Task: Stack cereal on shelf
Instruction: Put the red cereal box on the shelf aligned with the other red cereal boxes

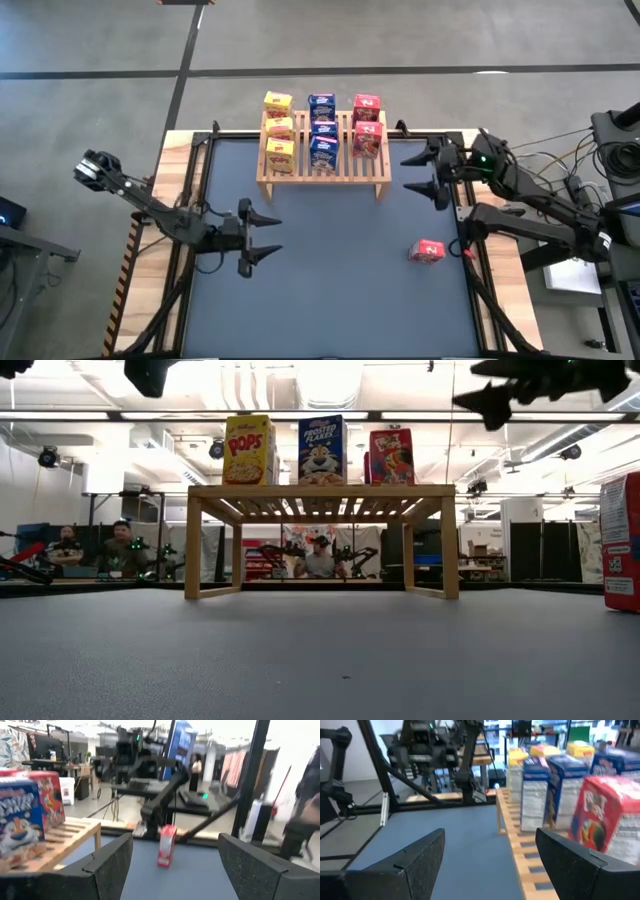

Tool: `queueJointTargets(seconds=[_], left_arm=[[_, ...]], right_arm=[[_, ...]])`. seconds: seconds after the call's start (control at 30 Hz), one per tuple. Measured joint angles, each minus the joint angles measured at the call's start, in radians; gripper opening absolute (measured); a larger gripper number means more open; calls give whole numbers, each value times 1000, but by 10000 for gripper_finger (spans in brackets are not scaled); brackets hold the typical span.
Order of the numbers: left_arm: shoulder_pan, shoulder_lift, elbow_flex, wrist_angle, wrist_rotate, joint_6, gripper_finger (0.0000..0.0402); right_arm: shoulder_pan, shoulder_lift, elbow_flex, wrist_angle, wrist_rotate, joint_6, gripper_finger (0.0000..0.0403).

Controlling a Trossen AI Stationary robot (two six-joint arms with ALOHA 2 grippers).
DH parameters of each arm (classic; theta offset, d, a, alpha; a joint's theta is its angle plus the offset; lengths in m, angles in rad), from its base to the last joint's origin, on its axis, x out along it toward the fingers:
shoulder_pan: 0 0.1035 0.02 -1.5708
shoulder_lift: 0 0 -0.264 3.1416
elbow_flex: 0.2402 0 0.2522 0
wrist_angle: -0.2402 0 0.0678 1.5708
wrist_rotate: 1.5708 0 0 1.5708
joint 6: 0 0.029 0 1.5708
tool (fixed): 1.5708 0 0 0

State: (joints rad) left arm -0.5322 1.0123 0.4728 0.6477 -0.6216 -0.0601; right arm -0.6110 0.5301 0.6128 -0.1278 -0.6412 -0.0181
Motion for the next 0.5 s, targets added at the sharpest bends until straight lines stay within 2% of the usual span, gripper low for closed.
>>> queueJointTargets(seconds=[0.3,0.5], left_arm=[[15,182,78,10,-1,24,276],[22,233,134,17,0,71,276]], right_arm=[[201,-45,0,-94,160,47,299],[370,-18,0,-164,291,68,299]])
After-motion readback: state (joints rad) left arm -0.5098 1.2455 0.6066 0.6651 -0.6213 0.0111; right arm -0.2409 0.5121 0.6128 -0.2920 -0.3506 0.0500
